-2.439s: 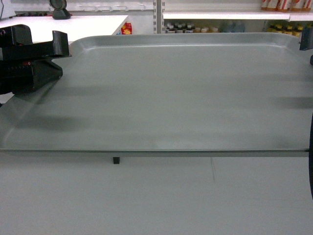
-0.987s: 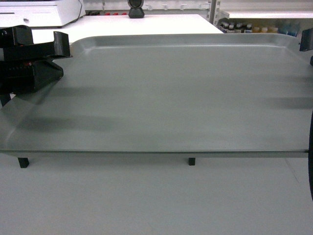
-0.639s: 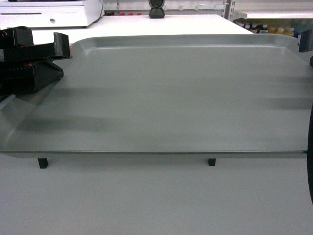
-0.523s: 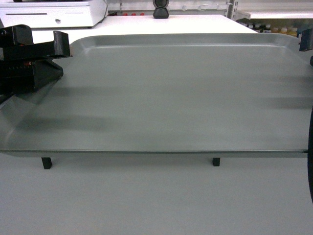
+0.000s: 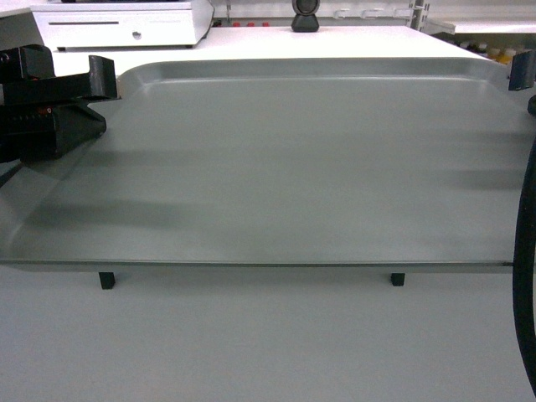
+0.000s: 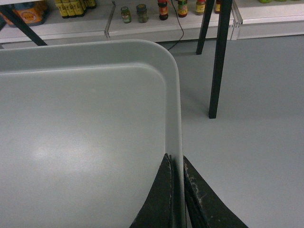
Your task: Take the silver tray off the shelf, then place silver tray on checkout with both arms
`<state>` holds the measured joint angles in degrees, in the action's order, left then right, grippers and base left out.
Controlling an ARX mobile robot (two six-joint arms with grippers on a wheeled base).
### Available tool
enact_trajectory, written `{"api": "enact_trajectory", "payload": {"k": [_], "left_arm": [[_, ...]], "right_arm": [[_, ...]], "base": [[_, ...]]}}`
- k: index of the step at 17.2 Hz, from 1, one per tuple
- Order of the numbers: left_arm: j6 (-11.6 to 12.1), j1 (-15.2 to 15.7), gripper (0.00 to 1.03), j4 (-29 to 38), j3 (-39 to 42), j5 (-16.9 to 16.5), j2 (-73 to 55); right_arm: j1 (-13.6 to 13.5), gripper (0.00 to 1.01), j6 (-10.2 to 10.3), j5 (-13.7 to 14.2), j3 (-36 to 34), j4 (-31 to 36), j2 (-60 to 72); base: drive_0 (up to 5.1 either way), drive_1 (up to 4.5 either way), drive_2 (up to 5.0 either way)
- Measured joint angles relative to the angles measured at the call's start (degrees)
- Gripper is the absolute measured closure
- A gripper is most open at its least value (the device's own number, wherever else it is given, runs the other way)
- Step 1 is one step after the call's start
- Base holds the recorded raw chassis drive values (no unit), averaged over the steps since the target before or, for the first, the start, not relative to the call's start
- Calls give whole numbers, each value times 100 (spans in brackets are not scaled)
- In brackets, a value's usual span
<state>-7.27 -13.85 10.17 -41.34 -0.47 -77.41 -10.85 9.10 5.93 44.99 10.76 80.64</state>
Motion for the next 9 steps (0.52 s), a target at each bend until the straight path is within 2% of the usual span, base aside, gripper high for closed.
{"api": "enact_trajectory", "payload": {"k": [8,9], "left_arm": [[0,-9,100,-7,0,0,0],[0,-9,100,-11,0,2,2]], "right_arm": [[2,98,-2,2,0,2,0],[2,98,-2,4,0,-4,-2]], "base": [[0,0,0],[-3,415,-422]]}}
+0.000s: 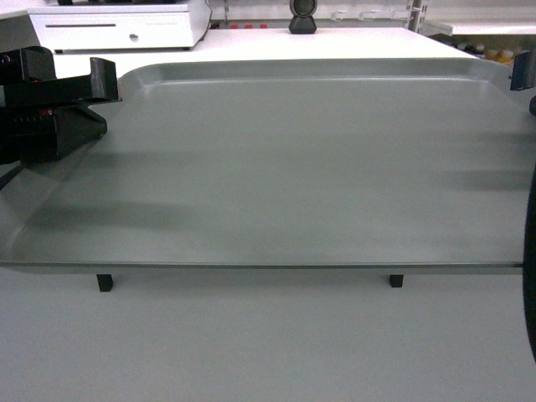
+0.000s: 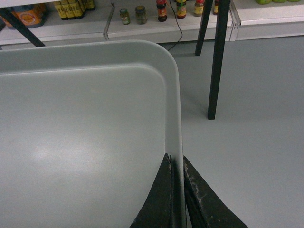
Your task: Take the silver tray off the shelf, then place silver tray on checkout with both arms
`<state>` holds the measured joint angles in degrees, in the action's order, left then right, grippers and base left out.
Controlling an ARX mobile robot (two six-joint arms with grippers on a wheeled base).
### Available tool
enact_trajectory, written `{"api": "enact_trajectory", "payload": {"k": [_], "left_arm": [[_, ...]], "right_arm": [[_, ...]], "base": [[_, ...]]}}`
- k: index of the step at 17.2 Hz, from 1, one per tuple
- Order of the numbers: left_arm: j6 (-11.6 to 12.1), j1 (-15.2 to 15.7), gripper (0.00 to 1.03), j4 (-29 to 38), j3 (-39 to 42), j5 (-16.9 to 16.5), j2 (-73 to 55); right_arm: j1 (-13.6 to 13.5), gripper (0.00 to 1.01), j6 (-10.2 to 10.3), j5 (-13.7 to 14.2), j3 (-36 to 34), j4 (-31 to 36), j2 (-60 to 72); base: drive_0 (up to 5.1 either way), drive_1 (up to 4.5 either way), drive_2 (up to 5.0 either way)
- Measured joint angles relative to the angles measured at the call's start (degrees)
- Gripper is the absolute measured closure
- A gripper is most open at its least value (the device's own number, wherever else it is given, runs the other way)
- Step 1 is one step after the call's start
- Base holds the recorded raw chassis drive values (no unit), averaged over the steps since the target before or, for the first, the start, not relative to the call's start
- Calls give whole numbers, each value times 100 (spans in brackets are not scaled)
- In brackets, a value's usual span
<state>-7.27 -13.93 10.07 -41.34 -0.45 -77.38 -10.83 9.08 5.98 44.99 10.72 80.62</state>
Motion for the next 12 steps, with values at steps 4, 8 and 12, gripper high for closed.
{"api": "enact_trajectory", "payload": {"k": [4,8,12], "left_arm": [[0,0,100,15,0,-2,11],[0,0,100,13,0,0,11],[0,0,100,-2,0,-2,11]], "right_arm": [[0,98,0,0,0,9,-9],[0,98,0,0,0,20,-7],[2,98,-2,2,0,-4,-4]], "base": [[-3,415,-421],[15,433,-403],[17,435,-401]]}}
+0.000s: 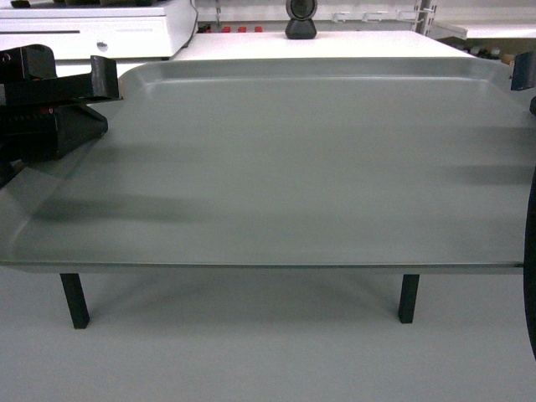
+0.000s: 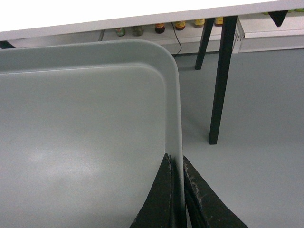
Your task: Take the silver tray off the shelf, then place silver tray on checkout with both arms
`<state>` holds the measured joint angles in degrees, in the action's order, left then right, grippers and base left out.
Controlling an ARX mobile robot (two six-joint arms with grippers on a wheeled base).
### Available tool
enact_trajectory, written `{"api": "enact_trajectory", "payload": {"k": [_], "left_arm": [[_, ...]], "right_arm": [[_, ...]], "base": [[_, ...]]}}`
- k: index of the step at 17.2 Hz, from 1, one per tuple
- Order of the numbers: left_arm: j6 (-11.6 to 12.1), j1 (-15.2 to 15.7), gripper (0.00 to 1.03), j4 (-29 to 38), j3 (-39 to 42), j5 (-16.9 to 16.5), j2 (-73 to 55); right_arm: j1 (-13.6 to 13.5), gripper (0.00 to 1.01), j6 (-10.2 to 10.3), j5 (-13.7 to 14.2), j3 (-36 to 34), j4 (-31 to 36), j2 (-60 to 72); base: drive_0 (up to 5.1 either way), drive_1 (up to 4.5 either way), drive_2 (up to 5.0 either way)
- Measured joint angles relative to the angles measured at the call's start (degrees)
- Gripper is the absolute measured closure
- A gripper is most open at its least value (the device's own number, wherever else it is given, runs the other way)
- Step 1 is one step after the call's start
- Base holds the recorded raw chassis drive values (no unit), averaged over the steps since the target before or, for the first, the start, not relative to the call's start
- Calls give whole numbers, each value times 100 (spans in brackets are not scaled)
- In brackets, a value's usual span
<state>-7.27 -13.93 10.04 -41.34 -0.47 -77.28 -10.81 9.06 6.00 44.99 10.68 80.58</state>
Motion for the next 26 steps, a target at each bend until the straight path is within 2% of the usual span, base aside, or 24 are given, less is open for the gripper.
{"api": "enact_trajectory", "payload": {"k": [26], "left_arm": [[0,-2,100,22,0,2,-13]], "right_arm": [[0,98,-11,7,0,4,26]], "base": [[0,419,-420]]}}
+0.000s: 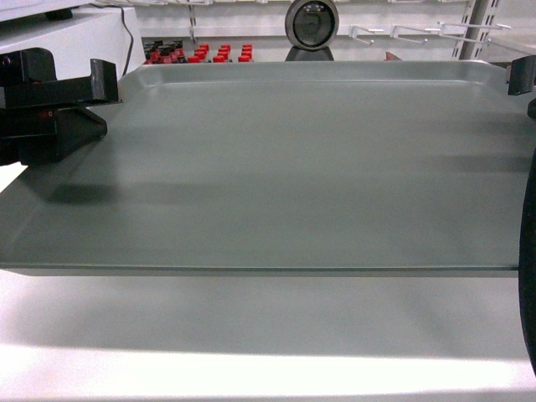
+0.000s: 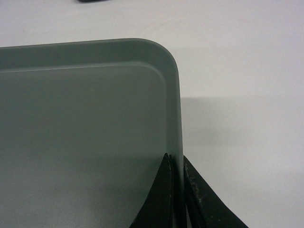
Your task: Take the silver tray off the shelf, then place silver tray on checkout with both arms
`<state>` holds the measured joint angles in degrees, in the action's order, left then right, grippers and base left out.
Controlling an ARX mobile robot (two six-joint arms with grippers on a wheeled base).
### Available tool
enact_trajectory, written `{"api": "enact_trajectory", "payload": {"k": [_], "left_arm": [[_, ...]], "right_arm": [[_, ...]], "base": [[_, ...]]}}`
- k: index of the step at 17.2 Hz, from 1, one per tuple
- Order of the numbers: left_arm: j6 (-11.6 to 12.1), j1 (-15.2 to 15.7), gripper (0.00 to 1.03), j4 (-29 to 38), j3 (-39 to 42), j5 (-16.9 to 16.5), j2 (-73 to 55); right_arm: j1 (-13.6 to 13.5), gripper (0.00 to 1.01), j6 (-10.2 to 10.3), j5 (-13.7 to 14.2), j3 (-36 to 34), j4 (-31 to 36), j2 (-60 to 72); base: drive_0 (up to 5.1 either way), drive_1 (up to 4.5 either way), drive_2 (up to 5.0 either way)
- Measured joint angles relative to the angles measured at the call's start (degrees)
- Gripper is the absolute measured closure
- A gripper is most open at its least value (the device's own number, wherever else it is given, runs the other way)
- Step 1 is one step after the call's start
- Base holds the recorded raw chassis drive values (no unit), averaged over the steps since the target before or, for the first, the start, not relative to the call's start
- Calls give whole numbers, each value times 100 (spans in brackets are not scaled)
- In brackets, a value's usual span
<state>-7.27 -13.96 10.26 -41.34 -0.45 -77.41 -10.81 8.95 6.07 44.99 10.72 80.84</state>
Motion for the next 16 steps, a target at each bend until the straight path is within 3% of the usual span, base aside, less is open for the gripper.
{"api": "enact_trajectory", "payload": {"k": [4,16], "left_arm": [[0,-4,100,-13,0,0,-2],[0,-4,100,-9,0,0,-2]], "right_arm": [[0,98,0,-7,0,24,7],[0,98,0,-7,0,22,7]], "base": [[4,424,-415],[0,0,0]]}}
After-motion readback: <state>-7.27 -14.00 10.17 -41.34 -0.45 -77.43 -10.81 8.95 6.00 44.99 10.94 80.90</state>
